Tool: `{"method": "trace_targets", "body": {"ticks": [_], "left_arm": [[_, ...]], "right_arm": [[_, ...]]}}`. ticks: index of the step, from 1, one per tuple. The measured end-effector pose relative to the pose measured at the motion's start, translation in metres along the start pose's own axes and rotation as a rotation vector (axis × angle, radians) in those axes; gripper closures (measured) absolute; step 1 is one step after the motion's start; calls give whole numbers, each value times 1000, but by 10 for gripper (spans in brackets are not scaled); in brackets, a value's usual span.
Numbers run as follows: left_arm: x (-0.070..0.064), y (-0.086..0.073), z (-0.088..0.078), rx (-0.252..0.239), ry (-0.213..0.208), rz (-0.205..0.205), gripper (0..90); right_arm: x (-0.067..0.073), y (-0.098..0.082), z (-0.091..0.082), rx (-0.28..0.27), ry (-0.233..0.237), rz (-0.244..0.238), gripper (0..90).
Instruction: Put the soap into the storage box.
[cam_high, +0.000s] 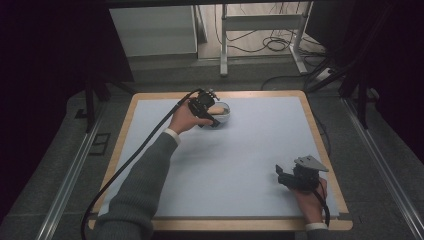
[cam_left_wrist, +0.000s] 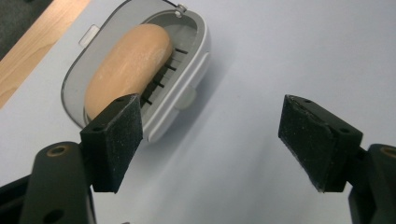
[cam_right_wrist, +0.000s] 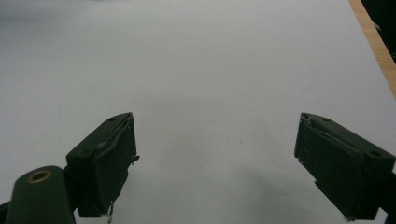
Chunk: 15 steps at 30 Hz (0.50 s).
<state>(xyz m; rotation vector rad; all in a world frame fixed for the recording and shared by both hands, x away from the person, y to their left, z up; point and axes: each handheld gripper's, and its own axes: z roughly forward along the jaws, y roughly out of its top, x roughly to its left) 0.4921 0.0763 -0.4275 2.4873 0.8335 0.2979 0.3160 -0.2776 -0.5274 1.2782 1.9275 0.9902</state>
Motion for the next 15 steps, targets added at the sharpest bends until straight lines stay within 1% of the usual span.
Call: {"method": "trace_targets", "body": {"ticks": [4, 6, 7, 8, 10, 11, 12, 13, 14, 15], "left_arm": [[-7, -18, -16, -20, 17, -2, 207], [-11, -28, -23, -45, 31, -10, 209], [-14, -34, -27, -57, 39, -4, 210], [-17, -39, -31, -82, 47, -5, 220], [-23, -53, -37, -109, 28, 7, 216], [-26, -58, -39, -113, 28, 8, 211], [-29, -64, -41, -128, 36, 13, 207], [-34, -79, -45, -153, 31, -5, 211], [-34, -79, -45, -153, 31, -5, 207], [-37, -88, -47, -173, 27, -18, 207]], "right_arm": [[0, 0, 0, -1, -3, 0, 131], [0, 0, 0, -1, -3, 0, 131], [0, 0, 0, 0, -3, 0, 130], [0, 0, 0, 1, -3, -2, 130], [0, 0, 0, 3, -1, -2, 130], [0, 0, 0, 4, 0, -2, 130], [0, 0, 0, 4, 1, -2, 130], [0, 0, 0, 3, 1, 0, 130], [0, 0, 0, 3, 1, 0, 130], [0, 0, 0, 3, 1, 0, 130]]}}
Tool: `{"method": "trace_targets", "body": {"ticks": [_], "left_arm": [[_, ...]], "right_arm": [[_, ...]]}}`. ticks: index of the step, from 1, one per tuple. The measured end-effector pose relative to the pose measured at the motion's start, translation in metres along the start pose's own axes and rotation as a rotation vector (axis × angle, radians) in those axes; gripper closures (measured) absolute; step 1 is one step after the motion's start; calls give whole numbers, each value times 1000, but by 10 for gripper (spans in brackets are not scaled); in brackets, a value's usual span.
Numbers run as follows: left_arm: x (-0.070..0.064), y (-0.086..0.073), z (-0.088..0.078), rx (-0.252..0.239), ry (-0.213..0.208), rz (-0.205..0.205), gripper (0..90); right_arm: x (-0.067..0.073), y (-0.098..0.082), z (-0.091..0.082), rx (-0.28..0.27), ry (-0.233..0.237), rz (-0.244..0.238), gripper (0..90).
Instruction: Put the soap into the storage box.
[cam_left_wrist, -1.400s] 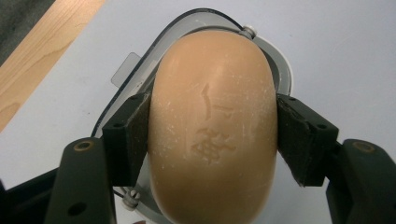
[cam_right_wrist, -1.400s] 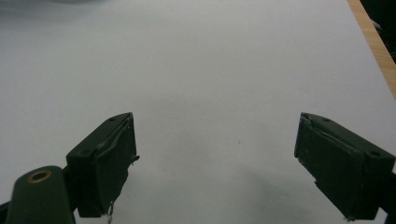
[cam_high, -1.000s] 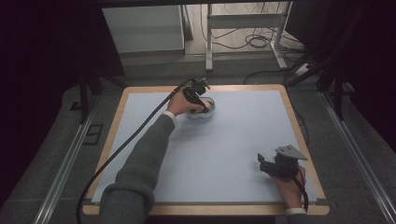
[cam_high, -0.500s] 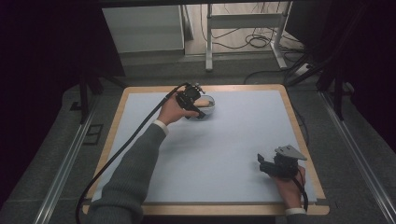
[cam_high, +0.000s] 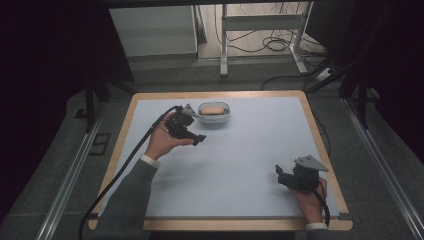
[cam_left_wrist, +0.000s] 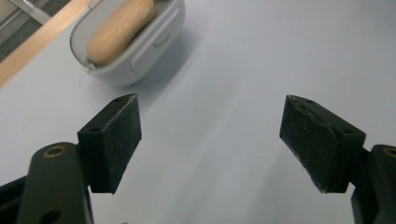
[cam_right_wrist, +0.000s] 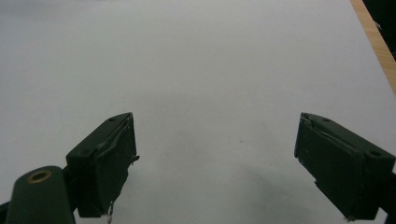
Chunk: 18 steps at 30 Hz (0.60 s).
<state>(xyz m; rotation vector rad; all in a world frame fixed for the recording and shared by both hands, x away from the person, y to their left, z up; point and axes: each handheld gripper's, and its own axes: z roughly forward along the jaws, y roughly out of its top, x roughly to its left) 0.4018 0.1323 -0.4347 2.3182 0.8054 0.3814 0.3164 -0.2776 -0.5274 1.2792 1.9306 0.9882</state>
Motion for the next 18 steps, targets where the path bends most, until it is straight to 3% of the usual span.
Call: {"method": "trace_targets", "body": {"ticks": [7, 18], "left_arm": [[-11, -47, -21, -92, 21, -52, 214], [-16, -100, -23, -99, 27, -147, 213]], "right_arm": [[0, 0, 0, 3, -1, -2, 130], [0, 0, 1, 4, 0, -3, 130]]}}
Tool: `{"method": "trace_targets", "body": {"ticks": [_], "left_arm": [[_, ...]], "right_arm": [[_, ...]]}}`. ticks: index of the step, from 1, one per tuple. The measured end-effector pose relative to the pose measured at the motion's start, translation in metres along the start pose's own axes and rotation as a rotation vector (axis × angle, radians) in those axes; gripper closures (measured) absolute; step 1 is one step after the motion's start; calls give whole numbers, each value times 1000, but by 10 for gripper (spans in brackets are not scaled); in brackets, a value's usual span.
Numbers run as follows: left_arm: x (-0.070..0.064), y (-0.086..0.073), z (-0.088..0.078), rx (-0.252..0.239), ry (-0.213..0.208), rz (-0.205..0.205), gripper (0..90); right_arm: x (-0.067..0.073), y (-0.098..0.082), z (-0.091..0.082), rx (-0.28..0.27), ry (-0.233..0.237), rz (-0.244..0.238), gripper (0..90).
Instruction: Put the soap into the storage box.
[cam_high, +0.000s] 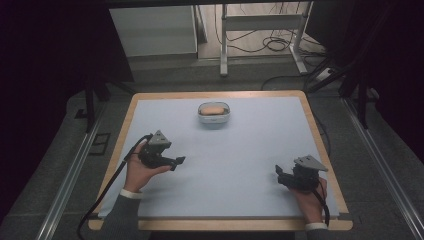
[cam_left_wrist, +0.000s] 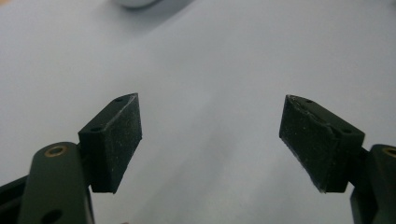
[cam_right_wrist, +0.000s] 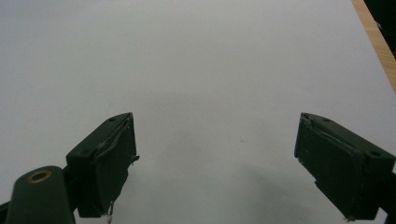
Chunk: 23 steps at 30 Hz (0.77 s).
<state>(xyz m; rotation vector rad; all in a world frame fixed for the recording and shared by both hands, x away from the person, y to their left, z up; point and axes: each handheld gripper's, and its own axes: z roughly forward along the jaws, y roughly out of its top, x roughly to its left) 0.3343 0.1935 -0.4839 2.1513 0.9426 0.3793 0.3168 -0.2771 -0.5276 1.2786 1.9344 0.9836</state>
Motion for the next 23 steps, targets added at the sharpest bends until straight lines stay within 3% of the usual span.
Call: {"method": "trace_targets", "body": {"ticks": [9, 23], "left_arm": [[2, -27, 10, 56, 4, -37, 212], [5, -33, 7, 50, 4, -61, 210]], "right_arm": [[0, 0, -1, -4, 1, 2, 130], [-3, 0, -1, -13, 34, 20, 129]]}}
